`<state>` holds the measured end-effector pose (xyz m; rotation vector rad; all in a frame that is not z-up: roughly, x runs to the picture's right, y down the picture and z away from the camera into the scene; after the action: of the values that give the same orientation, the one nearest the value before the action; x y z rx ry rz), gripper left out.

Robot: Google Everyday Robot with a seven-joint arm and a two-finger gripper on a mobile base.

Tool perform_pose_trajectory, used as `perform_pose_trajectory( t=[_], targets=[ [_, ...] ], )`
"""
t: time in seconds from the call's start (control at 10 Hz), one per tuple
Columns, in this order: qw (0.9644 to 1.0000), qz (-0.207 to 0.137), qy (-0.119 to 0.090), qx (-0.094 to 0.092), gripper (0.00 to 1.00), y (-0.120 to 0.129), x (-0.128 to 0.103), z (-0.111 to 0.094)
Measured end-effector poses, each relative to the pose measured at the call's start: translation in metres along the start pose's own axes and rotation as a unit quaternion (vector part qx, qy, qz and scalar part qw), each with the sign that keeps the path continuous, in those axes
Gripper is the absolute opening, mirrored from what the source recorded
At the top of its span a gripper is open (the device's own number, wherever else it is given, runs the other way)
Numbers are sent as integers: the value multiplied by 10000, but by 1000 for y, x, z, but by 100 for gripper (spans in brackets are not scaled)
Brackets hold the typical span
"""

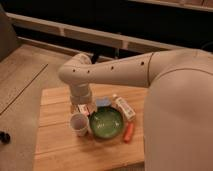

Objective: Stand the bottle upright

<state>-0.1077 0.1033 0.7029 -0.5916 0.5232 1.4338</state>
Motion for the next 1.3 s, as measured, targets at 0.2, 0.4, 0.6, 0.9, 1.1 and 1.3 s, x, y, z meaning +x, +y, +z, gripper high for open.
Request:
perform_pose_trajectory(
  t=[0.2, 0.4, 0.6, 0.9, 1.1, 1.3],
  targets=[
    [10000, 0, -1, 0, 65, 0, 0, 0],
    [10000, 0, -1, 0, 65, 0, 0, 0],
    [10000, -10, -18, 8, 65, 0, -1, -1],
    [9988, -347, -337, 95, 65, -15, -27, -14],
    [9943, -831, -629, 235, 65, -35, -55, -32],
    [9844, -1438, -891, 492, 65, -88, -86, -61]
  ],
)
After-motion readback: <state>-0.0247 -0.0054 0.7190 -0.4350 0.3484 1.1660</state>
